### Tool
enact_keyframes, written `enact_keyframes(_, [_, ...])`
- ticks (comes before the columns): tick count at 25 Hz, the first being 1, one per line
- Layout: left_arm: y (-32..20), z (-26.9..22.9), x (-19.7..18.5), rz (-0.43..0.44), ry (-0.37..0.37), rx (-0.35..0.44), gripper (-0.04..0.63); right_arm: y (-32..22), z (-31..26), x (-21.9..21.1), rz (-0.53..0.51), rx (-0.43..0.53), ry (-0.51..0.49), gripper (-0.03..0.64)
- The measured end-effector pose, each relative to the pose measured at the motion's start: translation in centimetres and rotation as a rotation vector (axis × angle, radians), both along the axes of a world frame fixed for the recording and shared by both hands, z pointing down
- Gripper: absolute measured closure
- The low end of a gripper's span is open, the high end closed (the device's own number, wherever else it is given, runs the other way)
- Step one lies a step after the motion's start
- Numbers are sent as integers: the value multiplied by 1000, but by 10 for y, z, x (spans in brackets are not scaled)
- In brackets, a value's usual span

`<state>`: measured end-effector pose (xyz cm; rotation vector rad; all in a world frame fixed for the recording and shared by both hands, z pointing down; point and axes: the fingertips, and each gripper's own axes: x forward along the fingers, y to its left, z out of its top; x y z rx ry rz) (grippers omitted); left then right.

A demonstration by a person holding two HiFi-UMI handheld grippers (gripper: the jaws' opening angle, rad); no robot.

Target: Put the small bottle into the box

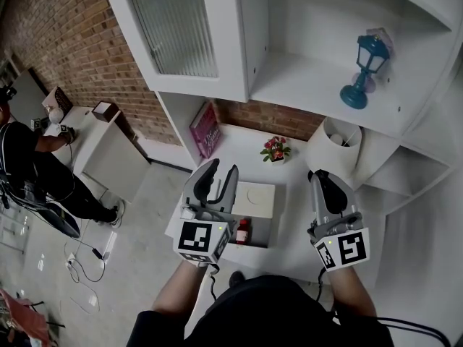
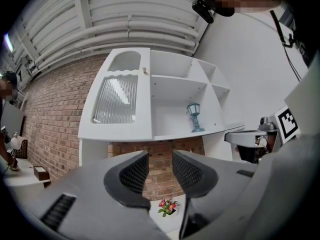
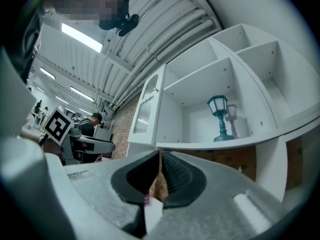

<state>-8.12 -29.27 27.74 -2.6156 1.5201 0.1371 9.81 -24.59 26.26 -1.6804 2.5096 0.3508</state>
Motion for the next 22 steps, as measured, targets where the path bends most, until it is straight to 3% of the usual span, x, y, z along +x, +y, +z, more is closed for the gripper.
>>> enact_keyframes(22, [1, 1, 22, -20, -10, -7, 451, -2, 9, 16, -40, -19, -1, 603])
